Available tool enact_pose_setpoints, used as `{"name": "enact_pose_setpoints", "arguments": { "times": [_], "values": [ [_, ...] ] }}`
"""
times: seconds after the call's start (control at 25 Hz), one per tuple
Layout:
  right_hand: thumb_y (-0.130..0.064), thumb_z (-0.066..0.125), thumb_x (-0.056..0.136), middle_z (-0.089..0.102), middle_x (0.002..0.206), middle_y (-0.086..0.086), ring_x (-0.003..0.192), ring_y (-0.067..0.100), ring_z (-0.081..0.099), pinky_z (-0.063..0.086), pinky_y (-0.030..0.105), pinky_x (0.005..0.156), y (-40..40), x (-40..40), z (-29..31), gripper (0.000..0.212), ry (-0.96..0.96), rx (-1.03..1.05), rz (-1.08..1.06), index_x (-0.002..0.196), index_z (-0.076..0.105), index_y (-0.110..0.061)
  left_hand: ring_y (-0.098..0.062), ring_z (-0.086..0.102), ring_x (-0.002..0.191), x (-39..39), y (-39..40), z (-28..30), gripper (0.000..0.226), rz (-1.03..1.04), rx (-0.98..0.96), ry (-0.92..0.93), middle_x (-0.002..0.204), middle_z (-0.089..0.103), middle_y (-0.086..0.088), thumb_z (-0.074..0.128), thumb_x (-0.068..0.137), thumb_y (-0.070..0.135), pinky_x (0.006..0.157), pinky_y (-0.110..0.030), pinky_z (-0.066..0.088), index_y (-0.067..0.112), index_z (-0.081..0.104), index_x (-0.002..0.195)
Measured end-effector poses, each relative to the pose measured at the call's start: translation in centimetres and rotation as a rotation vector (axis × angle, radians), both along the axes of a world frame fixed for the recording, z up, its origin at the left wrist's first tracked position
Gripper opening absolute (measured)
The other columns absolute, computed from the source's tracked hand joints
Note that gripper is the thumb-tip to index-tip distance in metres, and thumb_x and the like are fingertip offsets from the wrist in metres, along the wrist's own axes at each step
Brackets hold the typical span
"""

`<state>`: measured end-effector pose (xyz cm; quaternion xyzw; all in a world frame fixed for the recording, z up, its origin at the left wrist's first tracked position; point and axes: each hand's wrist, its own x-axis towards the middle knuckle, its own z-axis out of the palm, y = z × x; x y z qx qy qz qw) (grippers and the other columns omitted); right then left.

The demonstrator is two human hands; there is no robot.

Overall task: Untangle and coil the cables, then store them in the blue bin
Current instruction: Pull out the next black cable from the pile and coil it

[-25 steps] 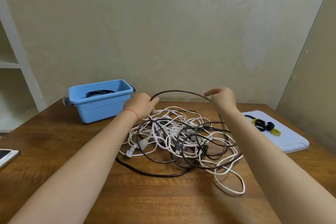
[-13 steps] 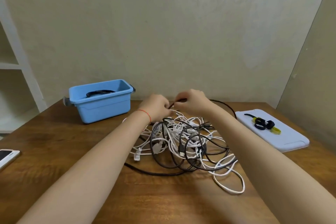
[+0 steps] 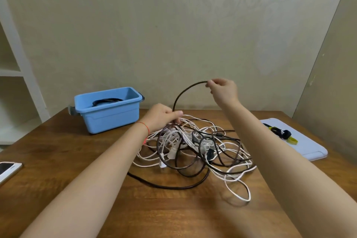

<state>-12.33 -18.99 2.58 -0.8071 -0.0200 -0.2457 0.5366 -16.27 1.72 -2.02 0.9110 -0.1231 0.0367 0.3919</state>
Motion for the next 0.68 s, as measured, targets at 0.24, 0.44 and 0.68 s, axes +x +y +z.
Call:
{"name": "enact_pose_setpoints", "arguments": {
  "times": [0.24, 0.44, 0.68],
  "values": [
    [-0.006, 0.049, 0.087, 0.058, 0.126, 0.017, 0.112, 0.031, 0.055, 0.043, 0.031, 0.091, 0.5, -0.3, 0.3, 0.049, -0.022, -0.325, -0.061, 0.135, 0.056, -0.007, -0.013, 0.059, 0.046, 1.7, -1.9, 7.7, 0.039, 0.102, -0.315, -0.365, 0.054, 0.062, -0.001, 0.057, 0.099, 0.037, 0.053, -0.021, 0.046, 0.020, 0.065, 0.066],
    [-0.005, 0.050, 0.069, 0.056, 0.132, 0.023, 0.125, 0.039, 0.050, 0.038, 0.042, 0.106, 3.7, -2.7, 0.0, 0.061, -0.416, -0.697, 0.125, 0.129, 0.057, 0.001, -0.034, 0.064, 0.084, 1.4, -4.5, 4.0, 0.027, 0.021, 0.491, -0.114, 0.077, 0.066, -0.010, 0.051, 0.099, 0.020, 0.063, -0.033, 0.039, 0.017, 0.067, 0.077],
    [-0.021, 0.051, 0.094, 0.070, 0.107, 0.009, 0.098, 0.028, 0.062, 0.048, 0.034, 0.081, 3.8, -2.9, -3.0, 0.023, 0.103, -0.831, 0.353, 0.110, 0.067, -0.018, -0.014, 0.053, 0.061, 0.8, -2.7, 0.7, 0.015, 0.044, 0.173, 0.008, 0.068, 0.060, -0.007, 0.062, 0.090, 0.008, 0.053, -0.022, 0.037, 0.009, 0.066, 0.075]
  ]
}}
